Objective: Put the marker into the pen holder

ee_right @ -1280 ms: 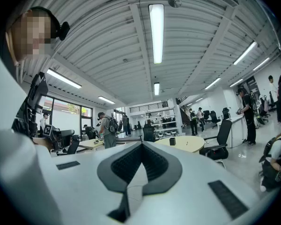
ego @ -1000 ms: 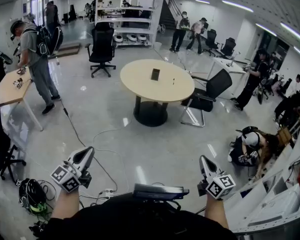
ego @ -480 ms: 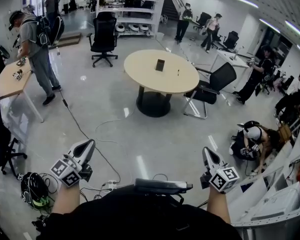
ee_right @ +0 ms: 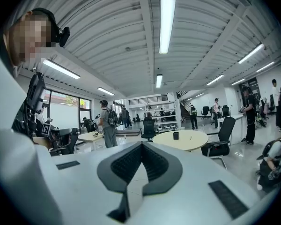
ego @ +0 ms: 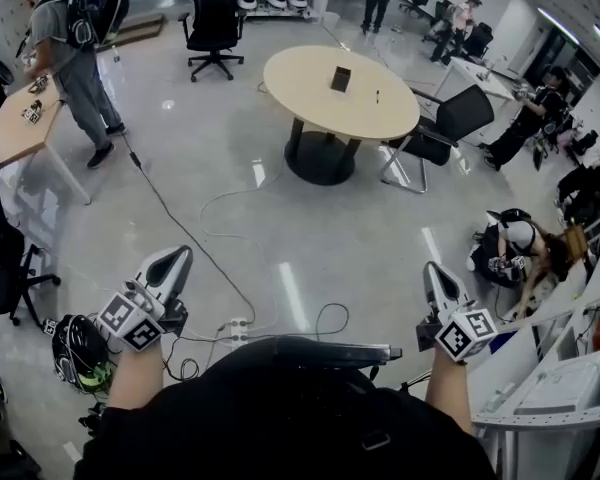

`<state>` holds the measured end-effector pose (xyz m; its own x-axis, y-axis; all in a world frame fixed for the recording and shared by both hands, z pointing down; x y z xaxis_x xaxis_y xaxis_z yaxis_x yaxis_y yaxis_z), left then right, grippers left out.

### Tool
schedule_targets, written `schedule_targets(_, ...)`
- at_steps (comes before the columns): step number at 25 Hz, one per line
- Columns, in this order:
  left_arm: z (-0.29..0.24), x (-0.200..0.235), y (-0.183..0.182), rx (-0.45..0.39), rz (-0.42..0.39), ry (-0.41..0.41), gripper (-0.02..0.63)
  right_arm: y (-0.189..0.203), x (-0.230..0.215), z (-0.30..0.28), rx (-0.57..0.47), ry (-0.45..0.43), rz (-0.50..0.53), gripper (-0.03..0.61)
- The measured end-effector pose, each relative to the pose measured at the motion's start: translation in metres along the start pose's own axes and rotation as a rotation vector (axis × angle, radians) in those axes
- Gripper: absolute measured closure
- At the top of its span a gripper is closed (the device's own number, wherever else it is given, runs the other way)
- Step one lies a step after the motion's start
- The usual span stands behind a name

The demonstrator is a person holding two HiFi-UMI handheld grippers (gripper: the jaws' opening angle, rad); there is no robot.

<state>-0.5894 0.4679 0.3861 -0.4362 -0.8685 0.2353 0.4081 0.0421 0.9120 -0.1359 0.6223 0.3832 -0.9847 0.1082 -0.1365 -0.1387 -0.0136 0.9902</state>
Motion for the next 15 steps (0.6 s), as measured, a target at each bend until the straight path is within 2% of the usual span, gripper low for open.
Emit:
schedule_targets(10, 0.009, 0.039, 0.012, 0.053, 0.049, 0.022, 0.612, 0.017, 0.027, -0.027, 0.046, 0.022, -0.013, 0.578)
schedule_targets(15, -0.007, 0.044, 0.025, 0.071, 0.070, 0.042, 0.612, 0.024, 0.022, -0.035, 0.063, 0.020, -0.015, 0.578)
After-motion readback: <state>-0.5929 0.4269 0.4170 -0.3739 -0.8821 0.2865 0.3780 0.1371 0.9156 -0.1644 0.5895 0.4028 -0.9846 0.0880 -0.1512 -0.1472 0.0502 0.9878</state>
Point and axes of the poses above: the fingertips, and each gripper's own axes: z backward along the fingers, x to its left, y out of its underside, the point moved 2 cm from there along z, backward along the fingers, and after that the axes turned 8 degrees about -x, right-handed, at the moved point
